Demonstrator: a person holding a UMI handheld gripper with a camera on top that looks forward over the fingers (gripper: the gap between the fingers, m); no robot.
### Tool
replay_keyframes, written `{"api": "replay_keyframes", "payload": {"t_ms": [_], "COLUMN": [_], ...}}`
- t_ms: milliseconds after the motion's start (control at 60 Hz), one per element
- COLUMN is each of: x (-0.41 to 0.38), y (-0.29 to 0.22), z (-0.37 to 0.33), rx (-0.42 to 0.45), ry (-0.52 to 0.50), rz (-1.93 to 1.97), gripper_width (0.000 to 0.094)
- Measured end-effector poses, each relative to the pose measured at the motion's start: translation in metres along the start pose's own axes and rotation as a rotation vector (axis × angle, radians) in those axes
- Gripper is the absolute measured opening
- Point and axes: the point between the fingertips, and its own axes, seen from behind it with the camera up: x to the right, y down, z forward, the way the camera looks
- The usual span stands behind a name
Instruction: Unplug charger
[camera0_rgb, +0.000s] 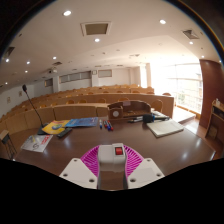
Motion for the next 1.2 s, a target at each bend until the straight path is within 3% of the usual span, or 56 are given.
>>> {"api": "replay_keyframes", "payload": {"t_ms": [100,283,350,450,617,800,1200], "x": [0.034,0.073,0.089,0.112,0.122,0.095,0.023], "y": [0.072,0.122,0.125,0.109,0.069,0.034,0.069], "z": [0.017,0.027,0.03,0.028,-0.006,-0.092,-0.286], "rx": [-0.146,-0.235,-0.25,-0.252,-0.197,-0.154,-0.199], "ry": [0.013,0.007,0.024,0.061,0.116,0.138,0.067], "rz": [0.048,0.071,0.063,0.034,-0.062,-0.145,-0.144], "gripper_width": [0.0329,0.0419,0.054,0.0864,0.0847,0.0846,0.0846]}}
